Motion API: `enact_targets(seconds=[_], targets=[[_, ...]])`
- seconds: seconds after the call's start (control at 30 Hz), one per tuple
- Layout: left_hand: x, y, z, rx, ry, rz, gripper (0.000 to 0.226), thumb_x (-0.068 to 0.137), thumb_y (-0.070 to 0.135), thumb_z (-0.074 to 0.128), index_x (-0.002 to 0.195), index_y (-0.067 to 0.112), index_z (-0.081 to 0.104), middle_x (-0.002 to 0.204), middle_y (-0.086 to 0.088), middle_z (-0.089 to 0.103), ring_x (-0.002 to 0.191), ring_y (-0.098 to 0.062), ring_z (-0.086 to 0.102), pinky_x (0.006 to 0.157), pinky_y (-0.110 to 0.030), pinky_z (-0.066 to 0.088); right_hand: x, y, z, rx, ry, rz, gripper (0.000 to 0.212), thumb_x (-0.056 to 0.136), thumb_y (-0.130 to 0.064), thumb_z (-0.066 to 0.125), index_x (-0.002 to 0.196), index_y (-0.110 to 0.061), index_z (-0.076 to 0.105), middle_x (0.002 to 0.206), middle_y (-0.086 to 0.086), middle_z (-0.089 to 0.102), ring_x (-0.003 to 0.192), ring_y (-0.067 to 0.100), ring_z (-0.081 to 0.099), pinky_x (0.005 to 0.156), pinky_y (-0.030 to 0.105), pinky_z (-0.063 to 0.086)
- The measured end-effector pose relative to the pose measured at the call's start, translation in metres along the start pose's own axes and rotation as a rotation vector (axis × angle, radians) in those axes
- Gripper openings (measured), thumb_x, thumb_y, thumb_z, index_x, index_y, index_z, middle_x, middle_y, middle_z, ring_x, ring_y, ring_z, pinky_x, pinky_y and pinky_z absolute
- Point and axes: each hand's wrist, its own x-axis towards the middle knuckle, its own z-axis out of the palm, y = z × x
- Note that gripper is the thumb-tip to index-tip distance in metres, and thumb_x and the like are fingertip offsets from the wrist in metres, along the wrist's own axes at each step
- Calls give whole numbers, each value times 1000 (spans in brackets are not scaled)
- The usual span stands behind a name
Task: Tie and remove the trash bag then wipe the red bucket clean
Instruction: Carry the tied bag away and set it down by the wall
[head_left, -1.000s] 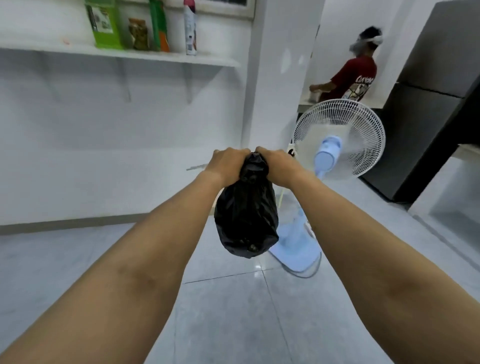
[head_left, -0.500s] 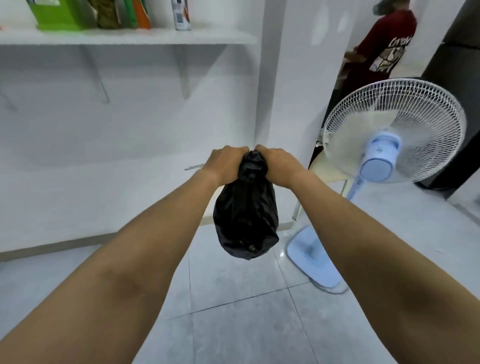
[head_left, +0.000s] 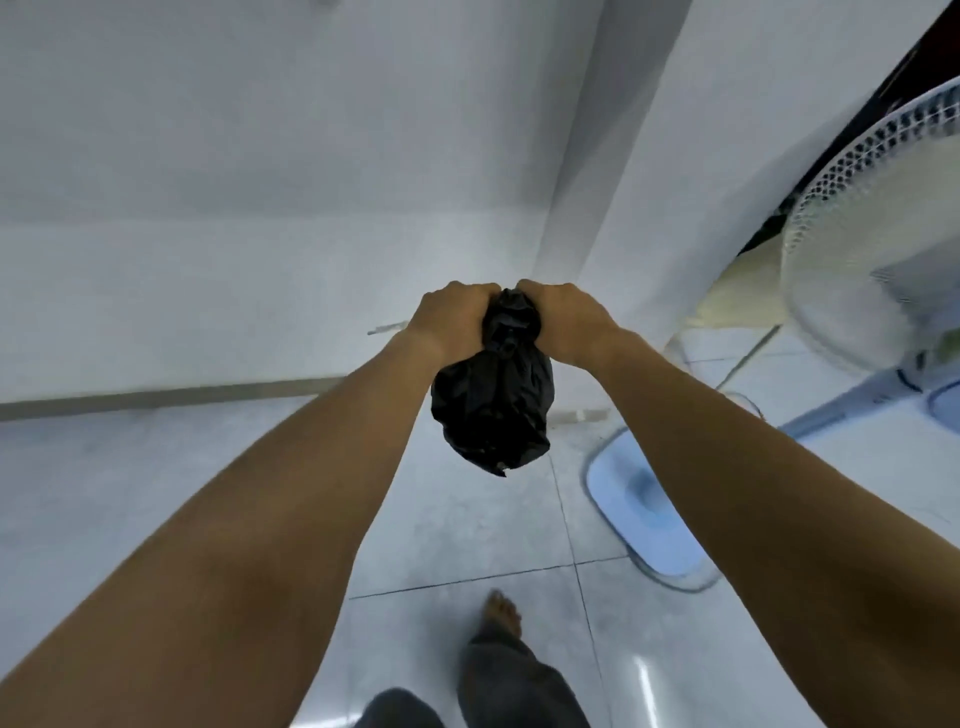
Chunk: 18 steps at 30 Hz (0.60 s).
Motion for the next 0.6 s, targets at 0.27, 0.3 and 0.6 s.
enact_targets(seconds=[0.27,0.3,0.6], targets=[[136,-127,176,-3,-21,-43,8,87,18,50,82,16,44,72,-2,53,74,-31,56,64,-32,35,151,92,194,-24,38,22,6,91,-21,48,95,-17,46,72,2,48,67,27,52,58,33,40],[153,-143,206,-3,-25,-38,9,87,19,50,82,16,44,72,-2,52,73,-30,55,64,-32,35,167,107,226,-30,56,37,9,91,-21,48,97,-15,47,70,1,44,65,26,50,57,32,38],[266,-263,445,53,148,26,15,90,22,53,99,10,55,91,-11,62,83,-34,59,69,-35,37,279,215,456,-117,202,116,26,95,-20,51,120,-13,48,103,15,56,79,35,62,64,38,48]])
